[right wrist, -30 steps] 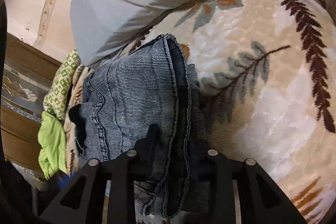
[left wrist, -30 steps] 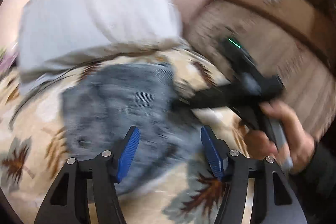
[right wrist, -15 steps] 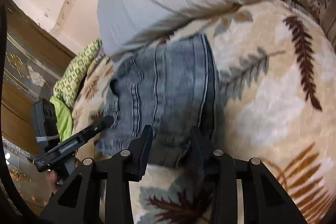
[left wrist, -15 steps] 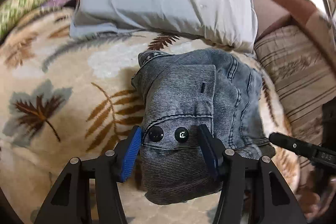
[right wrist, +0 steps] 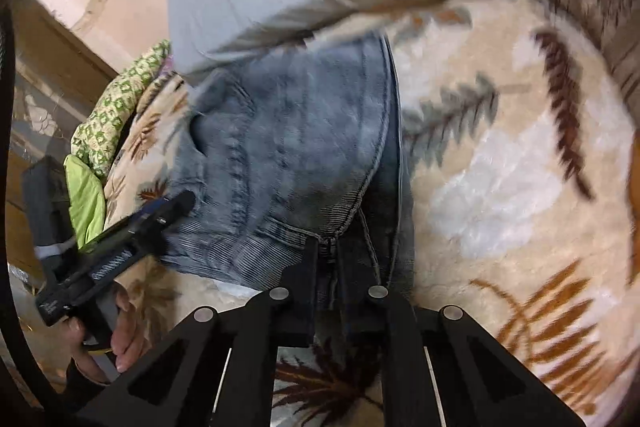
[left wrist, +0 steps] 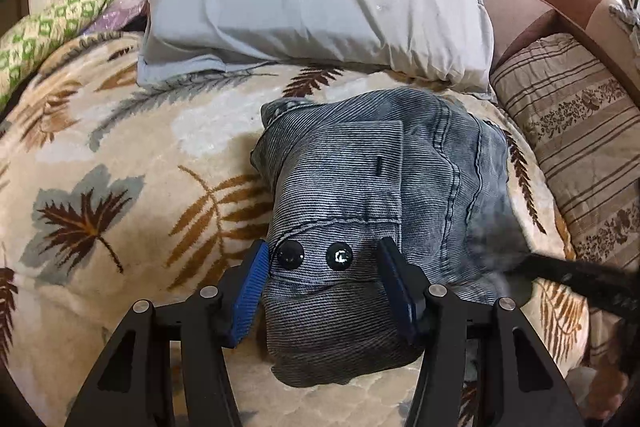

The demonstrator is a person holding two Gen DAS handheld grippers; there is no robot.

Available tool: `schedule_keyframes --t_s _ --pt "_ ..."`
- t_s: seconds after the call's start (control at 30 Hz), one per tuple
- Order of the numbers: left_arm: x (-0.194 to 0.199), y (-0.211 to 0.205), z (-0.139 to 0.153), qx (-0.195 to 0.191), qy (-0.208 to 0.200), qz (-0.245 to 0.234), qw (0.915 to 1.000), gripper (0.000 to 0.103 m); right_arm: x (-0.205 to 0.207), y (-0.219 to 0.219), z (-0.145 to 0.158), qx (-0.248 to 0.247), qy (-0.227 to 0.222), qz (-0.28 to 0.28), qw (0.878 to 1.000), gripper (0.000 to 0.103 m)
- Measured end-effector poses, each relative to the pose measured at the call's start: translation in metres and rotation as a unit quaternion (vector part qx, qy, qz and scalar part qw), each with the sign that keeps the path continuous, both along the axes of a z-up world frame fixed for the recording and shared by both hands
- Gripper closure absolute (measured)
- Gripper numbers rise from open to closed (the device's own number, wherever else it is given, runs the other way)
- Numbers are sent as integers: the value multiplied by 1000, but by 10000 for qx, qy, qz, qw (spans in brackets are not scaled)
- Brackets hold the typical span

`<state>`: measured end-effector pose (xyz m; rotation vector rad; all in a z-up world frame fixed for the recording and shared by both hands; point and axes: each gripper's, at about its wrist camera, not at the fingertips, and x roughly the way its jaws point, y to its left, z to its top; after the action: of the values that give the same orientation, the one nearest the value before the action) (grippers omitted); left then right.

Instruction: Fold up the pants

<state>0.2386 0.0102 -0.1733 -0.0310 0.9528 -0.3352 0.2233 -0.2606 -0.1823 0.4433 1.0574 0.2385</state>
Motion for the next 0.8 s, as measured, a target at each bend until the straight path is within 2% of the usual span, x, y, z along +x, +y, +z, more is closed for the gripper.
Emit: schedule_keyframes --t_s 0.1,0.13,0.2,0.27,0.33,0.37,0.43,0.47,0.53,0.6,0.63,0.7,0.77,0.8 --pt "-9 -12 -6 384 -218 -6 9990 45 0 1 1 -464 10 -91 9989 95" --pt "-12 -20 -10 654 -365 -50 9972 43 3 3 -13 -510 220 -70 9984 95" --pt "-13 -29 -18 904 -447 -110 9948 42 12 10 -45 -604 645 29 9961 95" --pt "-12 -27 -16 861 -439 -105 9953 42 14 7 -43 -511 588 -26 9970 92" --pt "-5 -15 -8 434 -87 -196 9988 42 10 -4 -33 -192 353 -63 9992 83" --pt "0 -4 -1 0 121 -222 9997 42 6 -12 -28 38 251 -150 9996 76" --pt "8 16 9 -802 364 -235 9958 41 -1 -22 -17 321 -5 -241 9992 33" --pt "11 23 12 -1055 412 -204 9934 40 -3 -26 -9 321 -183 -331 9988 27" --pt "23 42 12 -1616 548 65 9853 32 -2 -34 -3 363 -362 -437 9977 26" --pt "39 57 -6 -2093 902 471 9725 28 6 -38 -9 669 -267 -433 9965 26" --pt "48 61 -21 -2236 1257 631 9645 31 13 -39 -14 749 -165 -466 9960 26" --pt "60 63 -52 -2719 2010 660 9388 40 31 -43 -27 951 -27 -558 9939 26" --pt "62 64 -63 -2967 2191 705 9268 40 44 -45 -36 1074 80 -591 9924 26" --pt "63 65 -64 -3023 2203 715 9246 40 50 -46 -43 1092 169 -618 9920 26"
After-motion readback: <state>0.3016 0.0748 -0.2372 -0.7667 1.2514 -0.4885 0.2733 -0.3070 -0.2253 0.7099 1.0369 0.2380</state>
